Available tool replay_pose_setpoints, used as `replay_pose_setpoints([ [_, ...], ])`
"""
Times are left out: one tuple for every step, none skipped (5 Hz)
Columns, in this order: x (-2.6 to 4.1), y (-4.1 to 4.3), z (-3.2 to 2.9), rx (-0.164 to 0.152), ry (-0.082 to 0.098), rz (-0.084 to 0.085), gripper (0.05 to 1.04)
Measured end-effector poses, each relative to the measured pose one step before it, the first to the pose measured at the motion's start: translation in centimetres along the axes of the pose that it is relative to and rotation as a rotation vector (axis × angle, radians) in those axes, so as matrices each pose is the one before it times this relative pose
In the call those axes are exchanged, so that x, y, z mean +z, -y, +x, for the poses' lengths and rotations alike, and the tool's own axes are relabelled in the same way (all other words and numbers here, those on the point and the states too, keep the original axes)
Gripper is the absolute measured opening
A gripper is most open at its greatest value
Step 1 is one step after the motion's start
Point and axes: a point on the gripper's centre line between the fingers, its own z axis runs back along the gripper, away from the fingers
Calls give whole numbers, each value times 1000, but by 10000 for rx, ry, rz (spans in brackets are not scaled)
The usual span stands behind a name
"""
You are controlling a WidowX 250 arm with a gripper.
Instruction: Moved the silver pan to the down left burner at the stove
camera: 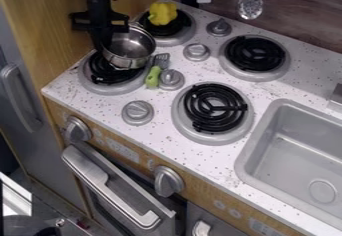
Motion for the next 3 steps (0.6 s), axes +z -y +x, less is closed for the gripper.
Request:
replay_pose_setpoints([
  [-472,-302,-499,211,-102,171,95],
  [-573,-196,-594,4,-198,67,247],
  [132,-209,-585,34,243,-3,541],
])
